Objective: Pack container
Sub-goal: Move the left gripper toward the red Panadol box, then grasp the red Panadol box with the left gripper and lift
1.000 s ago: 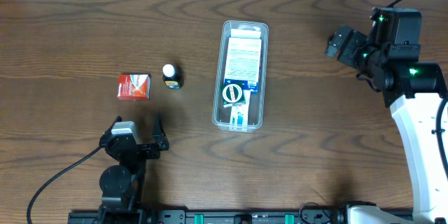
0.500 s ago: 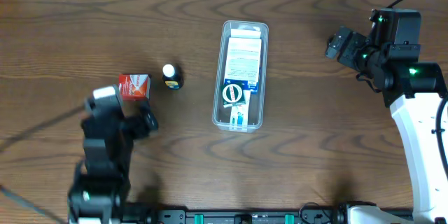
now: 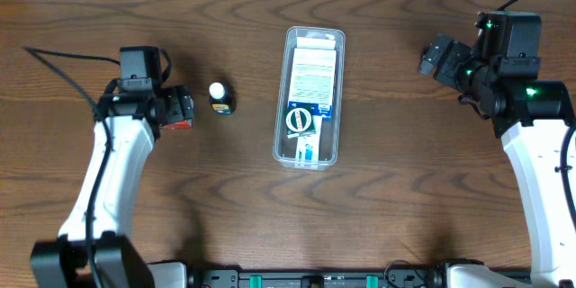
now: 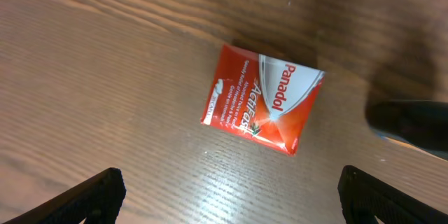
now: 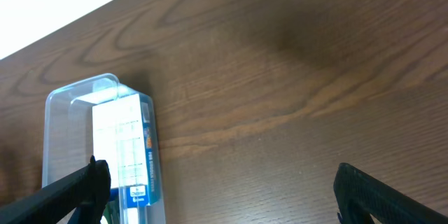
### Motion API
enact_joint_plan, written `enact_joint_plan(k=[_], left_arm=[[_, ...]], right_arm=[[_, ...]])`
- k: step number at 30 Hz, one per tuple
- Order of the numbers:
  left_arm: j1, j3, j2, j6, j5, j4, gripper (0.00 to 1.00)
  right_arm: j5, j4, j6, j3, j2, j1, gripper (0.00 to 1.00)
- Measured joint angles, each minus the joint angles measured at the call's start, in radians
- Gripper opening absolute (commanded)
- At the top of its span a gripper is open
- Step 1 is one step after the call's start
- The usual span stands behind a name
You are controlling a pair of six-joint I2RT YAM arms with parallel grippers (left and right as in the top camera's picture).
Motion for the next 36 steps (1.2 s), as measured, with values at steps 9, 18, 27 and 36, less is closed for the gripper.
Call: enact_joint_plan(k=[9, 18, 27, 36], left_arm=[[0.008, 0.001, 0.168, 0.153, 0.075, 0.045, 0.98], [0.047, 0.001, 0.282, 0.212, 0.114, 0.125, 0.98], [0.084, 0.001, 0.326, 0.233, 0.170, 0.200, 0.98], [0.084, 0.001, 0.349, 0.251, 0.198, 0.194, 0.86]], right_arm=[[0.000, 0.000, 0.000, 0.000, 0.000, 0.000, 0.99], [0.000, 0.000, 0.000, 0.000, 0.000, 0.000, 0.99], [0.000, 0.000, 0.000, 0.000, 0.000, 0.000, 0.99], [0.000, 0.000, 0.000, 0.000, 0.000, 0.000, 0.99]])
